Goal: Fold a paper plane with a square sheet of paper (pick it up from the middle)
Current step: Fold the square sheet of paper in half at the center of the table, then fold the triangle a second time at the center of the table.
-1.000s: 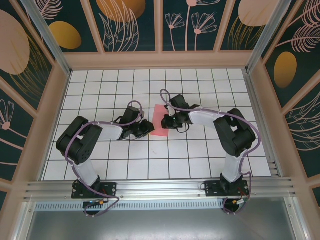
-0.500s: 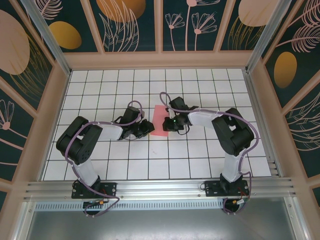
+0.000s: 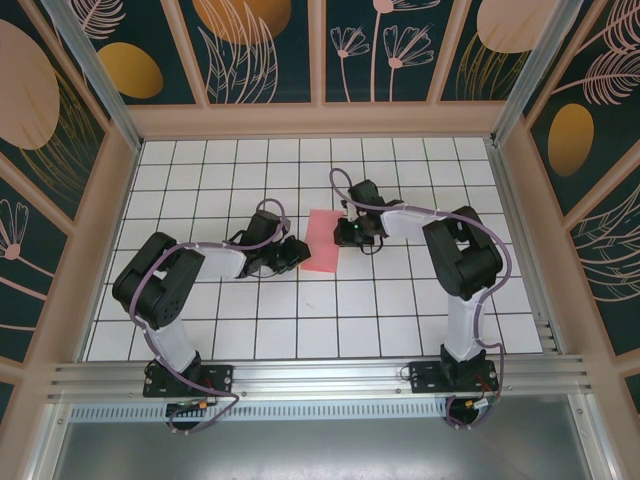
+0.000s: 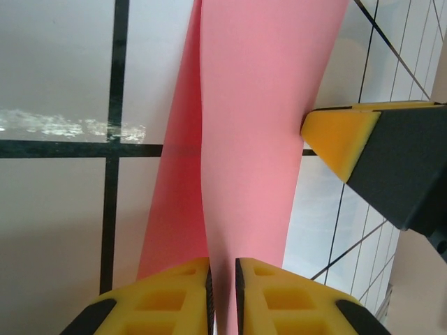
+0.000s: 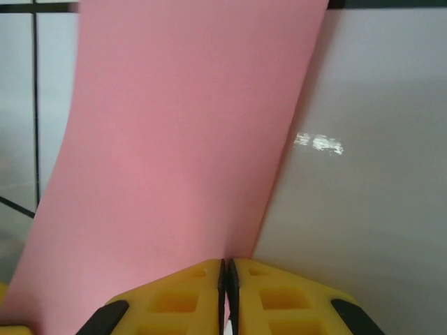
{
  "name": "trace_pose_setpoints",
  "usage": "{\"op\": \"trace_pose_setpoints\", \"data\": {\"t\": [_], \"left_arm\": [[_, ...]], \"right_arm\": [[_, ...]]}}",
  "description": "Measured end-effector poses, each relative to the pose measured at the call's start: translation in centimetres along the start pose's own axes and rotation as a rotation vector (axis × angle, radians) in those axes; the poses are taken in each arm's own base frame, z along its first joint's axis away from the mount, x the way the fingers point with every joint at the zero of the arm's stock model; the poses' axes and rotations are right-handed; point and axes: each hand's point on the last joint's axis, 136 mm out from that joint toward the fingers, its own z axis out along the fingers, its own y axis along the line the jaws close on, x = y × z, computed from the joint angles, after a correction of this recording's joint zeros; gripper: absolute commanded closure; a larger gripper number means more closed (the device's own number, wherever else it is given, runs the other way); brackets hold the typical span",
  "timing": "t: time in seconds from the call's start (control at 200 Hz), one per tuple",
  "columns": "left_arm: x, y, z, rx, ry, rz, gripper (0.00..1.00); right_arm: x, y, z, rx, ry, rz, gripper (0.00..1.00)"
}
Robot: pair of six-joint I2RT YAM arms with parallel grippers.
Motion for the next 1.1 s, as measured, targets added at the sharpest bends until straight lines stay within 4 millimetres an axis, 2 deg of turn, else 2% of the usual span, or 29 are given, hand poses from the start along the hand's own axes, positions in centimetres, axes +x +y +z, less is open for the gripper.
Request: {"op": "trace_pose_setpoints", "data": {"t": [0.18,0.425,0.525,0.625,0.806,1.016,1.101], "left_arm": [[0.3,-1.2,0.0,0.042,0.027,0.009,0.78],[-0.7,-5.6,-0.2,0.163,0.022,0.057,0.68],[-1.3,-7.0,-0.4,0.206,0.010,0.074,0.70],[-1.6,-7.7,-0.4,0.216,0.003,0.081,0.74],[-1.6,-6.0,-0.1,0.150,-0.009,0.063,0.78],[-0.4,-1.4,0.3,0.006,-0.004,0.018,0.82],[-0.2,-0.5,0.3,-0.028,-0.006,0.009,0.82]], "right_arm": [[0.0,0.1,0.1,-0.010,0.002,-0.009,0.84],[-0.1,0.2,0.2,-0.013,0.005,-0.018,0.84],[-0.1,0.2,0.2,-0.014,0.008,-0.018,0.84],[-0.1,0.2,0.2,-0.015,0.008,-0.020,0.84],[-0.3,0.7,-0.3,-0.028,-0.002,-0.025,0.83],[-1.1,2.6,-2.2,-0.091,-0.031,-0.045,0.84],[-1.1,3.2,-2.5,-0.117,-0.029,-0.050,0.84]]}}
